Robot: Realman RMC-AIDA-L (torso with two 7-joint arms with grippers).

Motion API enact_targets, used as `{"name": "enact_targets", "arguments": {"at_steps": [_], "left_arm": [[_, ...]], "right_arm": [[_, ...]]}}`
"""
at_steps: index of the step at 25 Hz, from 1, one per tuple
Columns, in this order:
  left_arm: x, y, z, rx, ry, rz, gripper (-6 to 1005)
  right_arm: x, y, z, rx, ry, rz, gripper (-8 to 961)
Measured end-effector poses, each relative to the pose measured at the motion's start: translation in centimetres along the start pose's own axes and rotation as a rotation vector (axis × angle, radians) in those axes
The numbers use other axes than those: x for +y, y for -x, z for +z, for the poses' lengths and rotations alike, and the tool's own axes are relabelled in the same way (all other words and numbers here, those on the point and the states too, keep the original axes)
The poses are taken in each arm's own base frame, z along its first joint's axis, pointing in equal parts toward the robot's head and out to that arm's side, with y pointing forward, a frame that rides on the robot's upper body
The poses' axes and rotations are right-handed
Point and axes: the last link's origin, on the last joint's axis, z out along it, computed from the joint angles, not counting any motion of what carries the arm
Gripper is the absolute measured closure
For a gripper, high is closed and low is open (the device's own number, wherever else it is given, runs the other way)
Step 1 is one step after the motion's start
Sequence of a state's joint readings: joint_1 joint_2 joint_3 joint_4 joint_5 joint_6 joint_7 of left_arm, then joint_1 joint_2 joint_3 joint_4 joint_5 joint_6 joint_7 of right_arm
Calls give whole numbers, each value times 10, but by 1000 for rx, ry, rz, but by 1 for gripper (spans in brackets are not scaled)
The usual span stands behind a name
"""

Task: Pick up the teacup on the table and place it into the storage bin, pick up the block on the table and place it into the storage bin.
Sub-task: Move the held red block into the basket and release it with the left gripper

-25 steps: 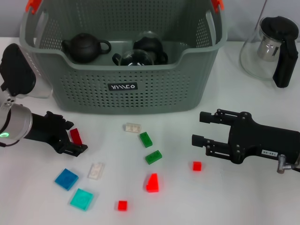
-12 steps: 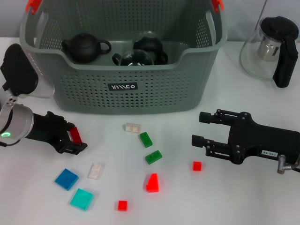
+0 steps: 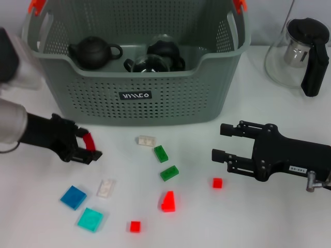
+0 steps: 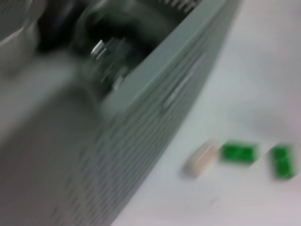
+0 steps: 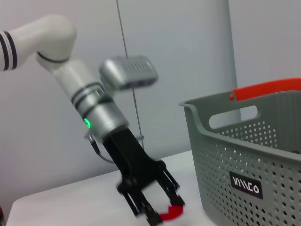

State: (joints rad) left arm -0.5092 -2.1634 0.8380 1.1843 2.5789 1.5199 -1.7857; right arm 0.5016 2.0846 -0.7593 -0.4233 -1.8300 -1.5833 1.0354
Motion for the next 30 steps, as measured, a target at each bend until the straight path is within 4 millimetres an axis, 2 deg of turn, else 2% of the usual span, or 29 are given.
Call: {"name": "enact_targets", "arguments": {"at_steps": [5,9,14,18,20,21,22,26,30], "left_arm": [[13,-25,-53,166,164,44,313],[12,-49,-92,373,238,92,313],[3,-90,-105,484,200,134,313],[-5,-134,-96,484,117,156,312],[-12,-153,-83,456,45,145,312],[-18,-166,-64,403,-29,132,312],[-18,-166,-64,403,-29,132,312],[-27,-175,-24,249,-124,111,313],[-31,-177,2,157,-171,105,313]], "right_arm": [[0,0,0,0,-1,0,269],[0,0,0,1,-1,0,269],[1,-1,0,-2,1,3,270],[1,-1,-1,-2,1,3,270],[1,-1,-1,-3,0,8,270],[1,-1,-1,-4,0,13,270],[1,-1,-1,-4,0,13,270],[1,-1,-1,-3,1,14,270],[1,0,-1,-4,1,14,270]]}}
